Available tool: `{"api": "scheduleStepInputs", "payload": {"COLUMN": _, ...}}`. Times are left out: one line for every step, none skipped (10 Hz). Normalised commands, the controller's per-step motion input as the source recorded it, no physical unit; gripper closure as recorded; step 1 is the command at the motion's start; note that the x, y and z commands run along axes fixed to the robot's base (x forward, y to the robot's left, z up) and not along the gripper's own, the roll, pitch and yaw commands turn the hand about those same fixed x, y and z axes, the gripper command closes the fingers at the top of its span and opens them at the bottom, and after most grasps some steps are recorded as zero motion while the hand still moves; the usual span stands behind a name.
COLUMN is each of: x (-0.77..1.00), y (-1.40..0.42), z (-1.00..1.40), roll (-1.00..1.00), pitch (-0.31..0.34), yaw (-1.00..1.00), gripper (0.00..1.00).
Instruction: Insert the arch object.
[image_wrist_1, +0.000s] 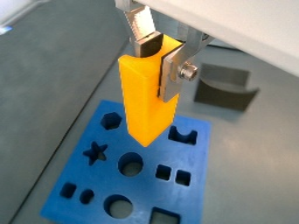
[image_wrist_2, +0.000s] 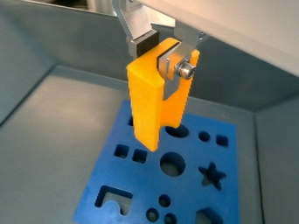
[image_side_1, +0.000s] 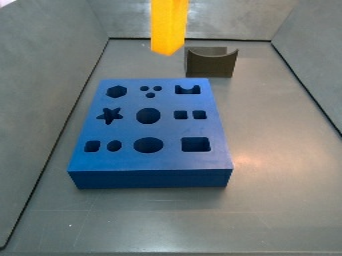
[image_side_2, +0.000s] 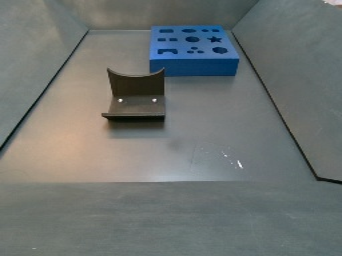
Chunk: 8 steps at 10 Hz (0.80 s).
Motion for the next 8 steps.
{"api": "scheduleStepInputs", "payload": {"x": 0.0, "y": 0.06, "z": -0.33, "roll": 0.0, "pitch": 0.0, "yaw": -0.99, "gripper": 1.0}}
{"api": "scheduleStepInputs", "payload": {"x": 0.0, "y": 0.17, "z": -0.36, "roll": 0.0, "pitch": 0.0, "yaw": -0.87, "gripper": 1.0}}
{"api": "scheduleStepInputs", "payload": {"x": 0.0, "y": 0.21, "z": -0.37, "roll": 0.0, "pitch": 0.001, "yaw": -0.84, "gripper": 1.0}}
{"api": "scheduleStepInputs", "payload": {"x": 0.0, "y": 0.2, "z": -0.37, "roll": 0.0, "pitch": 0.0, "yaw": -0.86, "gripper": 1.0}}
{"api": "scheduleStepInputs", "payload": {"x": 0.0, "y": 0.15, "z": -0.36, "roll": 0.0, "pitch": 0.0, "yaw": -0.91, "gripper": 1.0}}
{"api": "scheduleStepInputs", "payload": {"x": 0.0, "y": 0.03, "z": -0.34, "roll": 0.0, "pitch": 0.0, "yaw": -1.0, "gripper": 1.0}}
{"api": "scheduleStepInputs", "payload": {"x": 0.02, "y": 0.01, "z": -0.3, "roll": 0.0, "pitch": 0.0, "yaw": -1.0, "gripper": 1.0}}
{"api": "scheduleStepInputs", "payload": {"x": 0.03, "y": 0.0, "z": -0.29, "roll": 0.0, "pitch": 0.0, "yaw": -1.0, "gripper": 1.0}}
